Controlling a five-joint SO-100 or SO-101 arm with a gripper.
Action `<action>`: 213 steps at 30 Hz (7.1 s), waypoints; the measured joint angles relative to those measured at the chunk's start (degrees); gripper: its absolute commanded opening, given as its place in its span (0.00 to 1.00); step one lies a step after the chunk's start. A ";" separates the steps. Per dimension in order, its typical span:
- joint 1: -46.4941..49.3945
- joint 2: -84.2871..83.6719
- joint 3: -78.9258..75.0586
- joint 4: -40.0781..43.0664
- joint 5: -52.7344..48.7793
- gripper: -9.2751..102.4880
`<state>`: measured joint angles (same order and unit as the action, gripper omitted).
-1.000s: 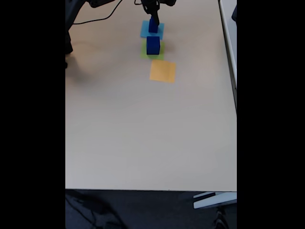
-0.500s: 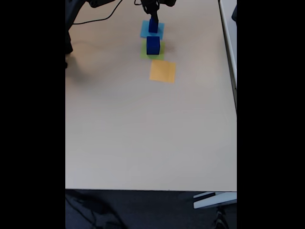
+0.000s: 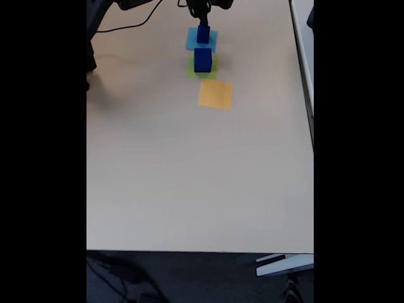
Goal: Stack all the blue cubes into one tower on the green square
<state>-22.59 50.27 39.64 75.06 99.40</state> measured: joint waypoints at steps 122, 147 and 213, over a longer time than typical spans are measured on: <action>14.50 19.95 36.47 -17.84 -6.24 0.10; 14.50 19.95 36.47 -19.07 -6.77 0.15; -0.62 -7.29 -13.36 3.78 9.67 0.36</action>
<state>-23.20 42.98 26.28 78.84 109.07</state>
